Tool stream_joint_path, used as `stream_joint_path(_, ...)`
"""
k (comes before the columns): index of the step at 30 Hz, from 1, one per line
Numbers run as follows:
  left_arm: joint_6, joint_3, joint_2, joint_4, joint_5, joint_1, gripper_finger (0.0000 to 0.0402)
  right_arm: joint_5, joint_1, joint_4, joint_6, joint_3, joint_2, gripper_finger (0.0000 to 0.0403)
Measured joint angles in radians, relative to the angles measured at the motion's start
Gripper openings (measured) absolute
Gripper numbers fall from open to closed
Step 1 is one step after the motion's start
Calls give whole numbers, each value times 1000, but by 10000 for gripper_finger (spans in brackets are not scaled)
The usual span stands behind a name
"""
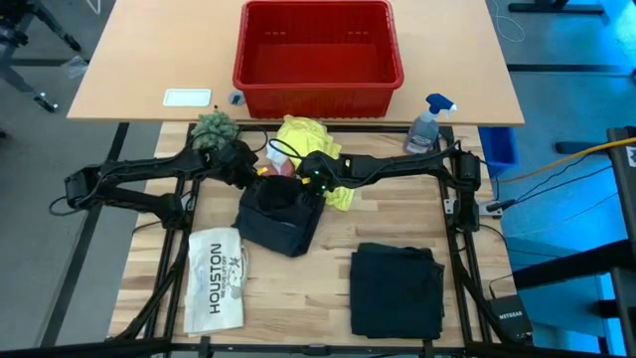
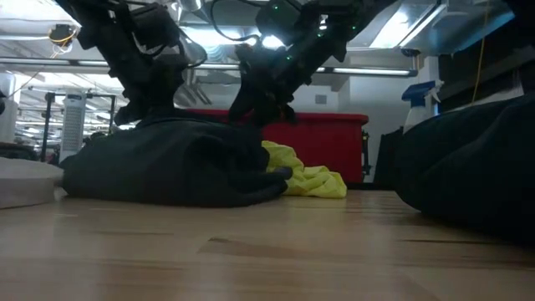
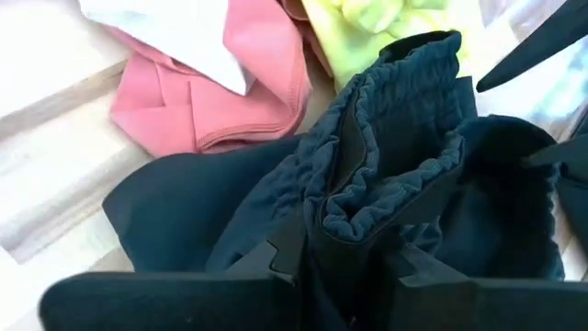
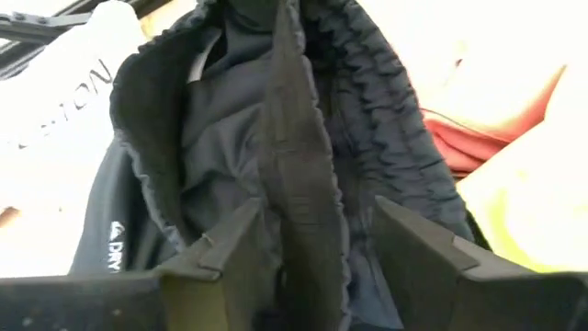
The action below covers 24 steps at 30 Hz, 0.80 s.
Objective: Fold laundry
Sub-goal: Fold the dark blue short
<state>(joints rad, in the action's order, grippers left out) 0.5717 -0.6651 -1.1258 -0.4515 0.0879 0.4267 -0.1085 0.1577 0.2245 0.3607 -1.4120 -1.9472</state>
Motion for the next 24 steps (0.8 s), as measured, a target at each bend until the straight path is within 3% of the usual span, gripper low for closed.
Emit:
stream_joint_path(4, -110, 5, -2, 15, -72, 17, 48, -23, 0, -18, 60, 0, 0, 204)
stream_joint_path(8, -81, -1, 7, 41, -107, 49, 48, -42, 0, -75, 110, 0, 1, 207)
stream_joint_path(10, -80, -2, 16, 54, -39, 51, 48, -43, -2, -109, 147, 0, 9, 206)
stream_joint_path(13, -143, -2, 46, 156, 242, 49, 50, -64, -8, -181, 194, -2, 30, 205)
stream_joint_path(15, -158, -4, 70, 228, 375, 48, 61, -67, -13, -188, 194, -17, 39, 205)
stream_joint_path(18, -137, -4, 85, 235, 407, 61, 86, -31, -16, -177, 186, -30, 45, 205)
stream_joint_path(24, -182, -3, 83, 99, 406, 100, 150, -12, -13, -166, 185, -32, 44, 205)
